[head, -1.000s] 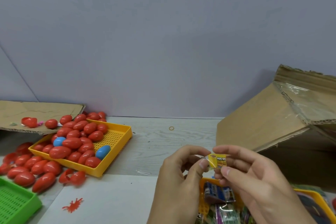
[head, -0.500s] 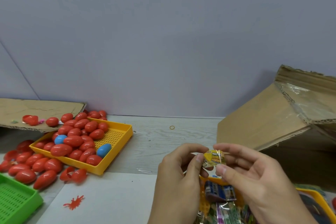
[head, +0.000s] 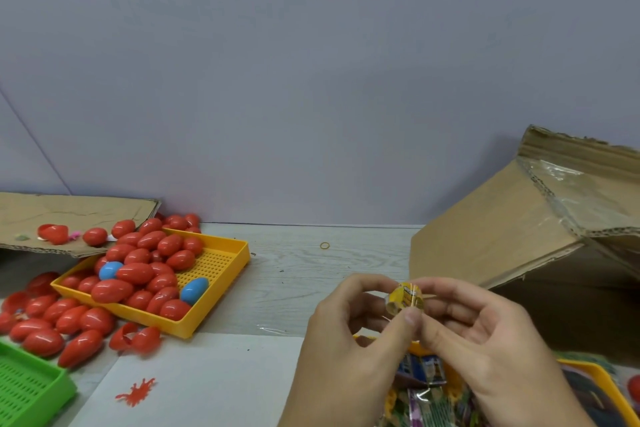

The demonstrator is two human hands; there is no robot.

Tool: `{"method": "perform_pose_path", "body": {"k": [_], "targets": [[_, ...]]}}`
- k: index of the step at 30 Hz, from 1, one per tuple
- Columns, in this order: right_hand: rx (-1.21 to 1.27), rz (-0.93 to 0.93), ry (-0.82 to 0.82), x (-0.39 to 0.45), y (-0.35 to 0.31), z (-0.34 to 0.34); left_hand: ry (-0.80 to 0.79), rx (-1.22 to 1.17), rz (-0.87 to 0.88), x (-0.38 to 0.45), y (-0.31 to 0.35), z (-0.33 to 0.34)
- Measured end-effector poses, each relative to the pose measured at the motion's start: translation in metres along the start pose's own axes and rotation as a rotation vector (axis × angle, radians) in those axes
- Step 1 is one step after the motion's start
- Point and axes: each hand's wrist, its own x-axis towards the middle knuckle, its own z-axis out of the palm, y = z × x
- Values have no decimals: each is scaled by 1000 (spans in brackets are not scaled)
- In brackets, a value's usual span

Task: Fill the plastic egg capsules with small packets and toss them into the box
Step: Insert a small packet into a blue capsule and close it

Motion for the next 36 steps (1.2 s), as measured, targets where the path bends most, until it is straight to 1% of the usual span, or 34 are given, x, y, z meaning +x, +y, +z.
{"method": "perform_pose_path", "body": {"k": [4,7,13,21,25,29,31,33,36], "targets": [[3,-5,25,0,0,-1,-2,8,16,0,-1,-1],[-58,-24,40,0,2,-4,18,4,29,1,-2,-2],[-37,-49,51,0,1,-5,29,19,28,2,-2,-3],[-71,-64,30,0,-1,-5,39,133,19,2,-10,1],[-98,-54,20,0,-1,-6,54,60,-11,3,-6,-2],[-160,-48,16,-1,2,-4,105,-116,-54,5,-2,-2],[-162,-54,12,-1,3,-3,105,-182,-79,5,-1,-1],[-150,-59,10,0,3,-3,115,-161,-91,5,-4,0],[-113,-61,15,0,2,-3,111,-37,-49,4,-6,2]]}}
